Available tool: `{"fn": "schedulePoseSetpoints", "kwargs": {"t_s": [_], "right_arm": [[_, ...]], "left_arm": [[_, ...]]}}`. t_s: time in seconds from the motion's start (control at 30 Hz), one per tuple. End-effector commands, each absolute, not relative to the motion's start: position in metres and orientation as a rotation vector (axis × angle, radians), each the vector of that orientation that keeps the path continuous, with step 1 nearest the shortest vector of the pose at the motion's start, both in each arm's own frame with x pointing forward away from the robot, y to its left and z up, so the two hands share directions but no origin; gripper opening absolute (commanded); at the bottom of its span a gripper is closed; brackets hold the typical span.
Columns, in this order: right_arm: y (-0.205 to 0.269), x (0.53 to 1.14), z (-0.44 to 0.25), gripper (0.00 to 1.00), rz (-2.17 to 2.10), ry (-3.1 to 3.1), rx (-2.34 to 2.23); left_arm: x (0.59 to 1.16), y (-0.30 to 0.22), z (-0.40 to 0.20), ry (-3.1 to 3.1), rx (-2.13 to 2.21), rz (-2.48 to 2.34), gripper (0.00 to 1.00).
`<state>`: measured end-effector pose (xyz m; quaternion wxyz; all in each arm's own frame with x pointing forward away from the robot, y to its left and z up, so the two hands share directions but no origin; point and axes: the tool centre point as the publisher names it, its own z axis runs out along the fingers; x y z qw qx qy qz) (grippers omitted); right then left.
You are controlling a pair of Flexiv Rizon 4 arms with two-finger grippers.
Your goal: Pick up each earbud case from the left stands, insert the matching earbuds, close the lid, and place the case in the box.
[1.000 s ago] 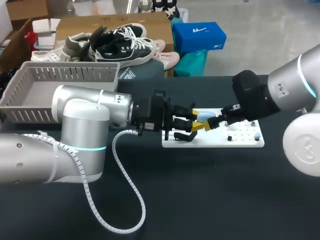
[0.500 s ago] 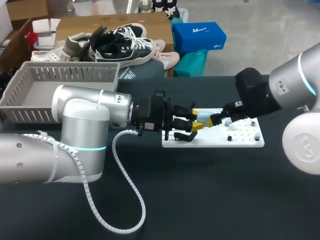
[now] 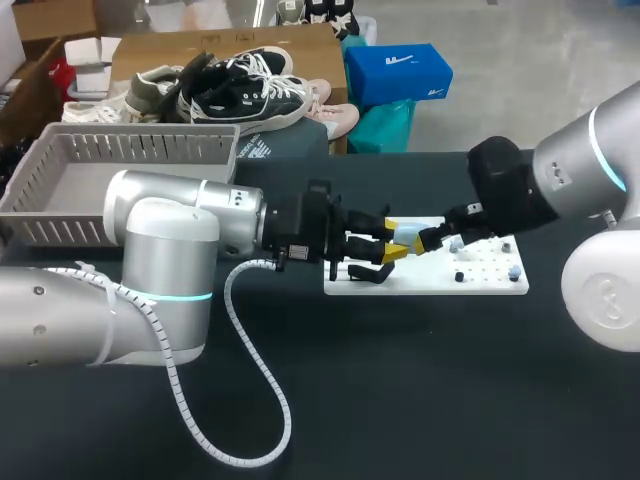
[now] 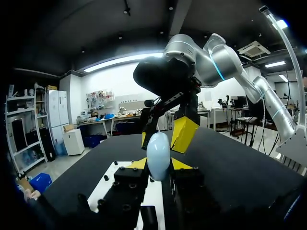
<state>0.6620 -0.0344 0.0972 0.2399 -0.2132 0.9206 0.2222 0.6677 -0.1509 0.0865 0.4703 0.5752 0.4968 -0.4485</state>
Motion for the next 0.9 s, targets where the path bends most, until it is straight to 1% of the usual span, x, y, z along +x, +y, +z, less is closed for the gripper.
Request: {"fn": "schedulePoseSetpoints", "kwargs": {"t_s": [0.03, 0.73, 0.9], "right_arm": [[-0.032, 0.663, 0.097, 1.00, 0.581, 2.520, -0.569], [-0.033, 0.673, 0.118, 1.00, 0.586, 2.485, -0.537], [-0.043, 0.672, 0.136, 1.00, 0.460, 2.431, -0.556]], "left_arm": [[0.668, -0.151, 0.086, 1.214, 1.408, -1.099, 0.00], [0.668, -0.151, 0.086, 1.214, 1.408, -1.099, 0.00], [0.668, -0.151, 0.086, 1.214, 1.408, -1.099, 0.00]]}}
